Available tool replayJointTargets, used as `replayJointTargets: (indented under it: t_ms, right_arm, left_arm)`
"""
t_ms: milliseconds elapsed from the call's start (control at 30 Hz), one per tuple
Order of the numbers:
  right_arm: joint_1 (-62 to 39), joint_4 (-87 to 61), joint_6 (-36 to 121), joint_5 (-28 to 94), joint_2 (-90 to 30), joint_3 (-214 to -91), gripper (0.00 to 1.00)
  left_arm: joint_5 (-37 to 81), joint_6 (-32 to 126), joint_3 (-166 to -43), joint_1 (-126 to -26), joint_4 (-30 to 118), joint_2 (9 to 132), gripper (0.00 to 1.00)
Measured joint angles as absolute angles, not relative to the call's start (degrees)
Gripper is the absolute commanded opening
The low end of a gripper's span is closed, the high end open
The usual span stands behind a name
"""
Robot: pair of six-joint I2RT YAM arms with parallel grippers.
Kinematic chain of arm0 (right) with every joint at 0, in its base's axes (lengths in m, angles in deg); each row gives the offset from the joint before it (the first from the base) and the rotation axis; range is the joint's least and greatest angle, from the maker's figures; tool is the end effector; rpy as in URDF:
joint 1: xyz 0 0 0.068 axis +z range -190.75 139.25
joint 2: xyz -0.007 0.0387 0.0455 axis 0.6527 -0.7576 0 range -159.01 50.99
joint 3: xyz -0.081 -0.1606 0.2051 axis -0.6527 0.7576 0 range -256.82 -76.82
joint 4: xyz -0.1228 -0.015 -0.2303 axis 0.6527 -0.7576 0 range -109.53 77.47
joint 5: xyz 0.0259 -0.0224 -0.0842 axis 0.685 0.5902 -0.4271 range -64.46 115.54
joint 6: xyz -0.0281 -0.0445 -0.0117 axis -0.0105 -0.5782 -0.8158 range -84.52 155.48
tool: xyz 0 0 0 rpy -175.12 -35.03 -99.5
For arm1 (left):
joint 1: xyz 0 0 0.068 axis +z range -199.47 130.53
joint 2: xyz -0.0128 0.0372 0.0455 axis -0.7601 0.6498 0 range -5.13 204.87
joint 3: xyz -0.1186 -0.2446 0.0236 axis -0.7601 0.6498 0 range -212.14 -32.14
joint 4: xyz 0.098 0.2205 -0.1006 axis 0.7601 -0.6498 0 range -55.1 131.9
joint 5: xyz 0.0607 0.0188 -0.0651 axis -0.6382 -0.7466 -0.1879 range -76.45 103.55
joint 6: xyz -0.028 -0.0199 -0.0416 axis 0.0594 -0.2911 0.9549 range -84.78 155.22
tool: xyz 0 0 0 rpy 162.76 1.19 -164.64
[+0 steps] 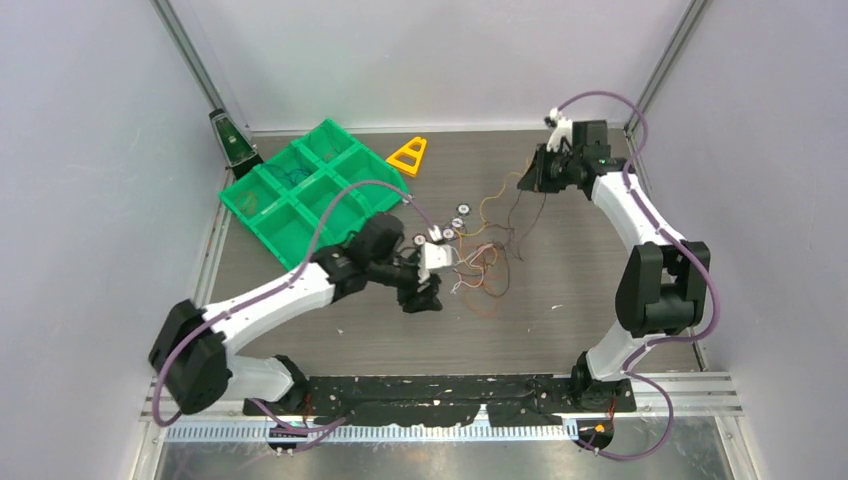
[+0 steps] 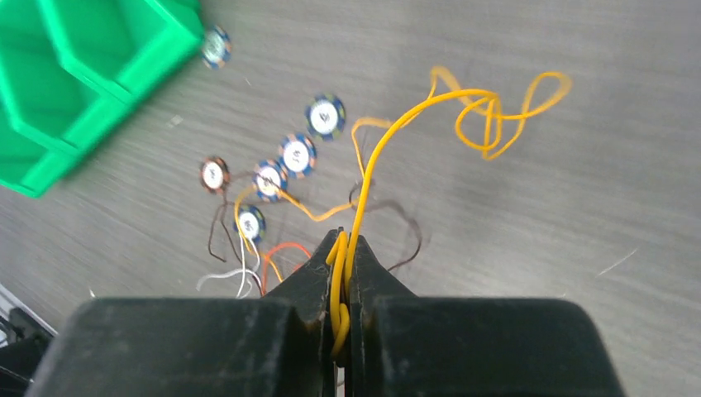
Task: Untangle the cables
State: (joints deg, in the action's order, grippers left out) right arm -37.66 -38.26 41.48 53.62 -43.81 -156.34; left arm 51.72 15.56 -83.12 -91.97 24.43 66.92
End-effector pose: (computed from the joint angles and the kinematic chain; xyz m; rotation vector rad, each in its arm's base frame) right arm 0.3722 0.0368 0.3006 -0.1989 2.2564 0.6423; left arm 0.1831 -0.1976 0.2690 1.4576 1.7038 -0.9611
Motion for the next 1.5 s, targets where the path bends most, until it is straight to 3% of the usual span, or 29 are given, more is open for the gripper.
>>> replayJointTargets:
  t_ms: [300,500,700,1000,1500]
  right_arm:
    - [-36.2,-45.6,35.0,49.4,-49.3,-149.6,0.05]
    - [-36.3,-46.6,33.1,47.7,-49.9,-149.6,0.05]
    - [-36.4,-46.9,32.5,47.7,-49.9,-149.6,0.05]
    - [-36.4,-46.8,32.8,47.7,-49.9,-149.6,0.05]
    - [-36.4,-46.0,33.2,47.7,-46.8,-146.4,0.05]
  left_arm:
    - [43.7,8.4,-89.5,-102.8,28.3,88.0,0.53]
    - [39.9,8.2,-98.7,-105.5,27.0,95.6,0.47]
    - [39.2,25.3,-98.3,-102.4,29.7,96.1,0.42]
    - [40.2,54.7,-87.0,-98.5,39.2,94.6,0.38]
    - [40.2,75.1,-88.7,-95.1,44.8,101.8,0.42]
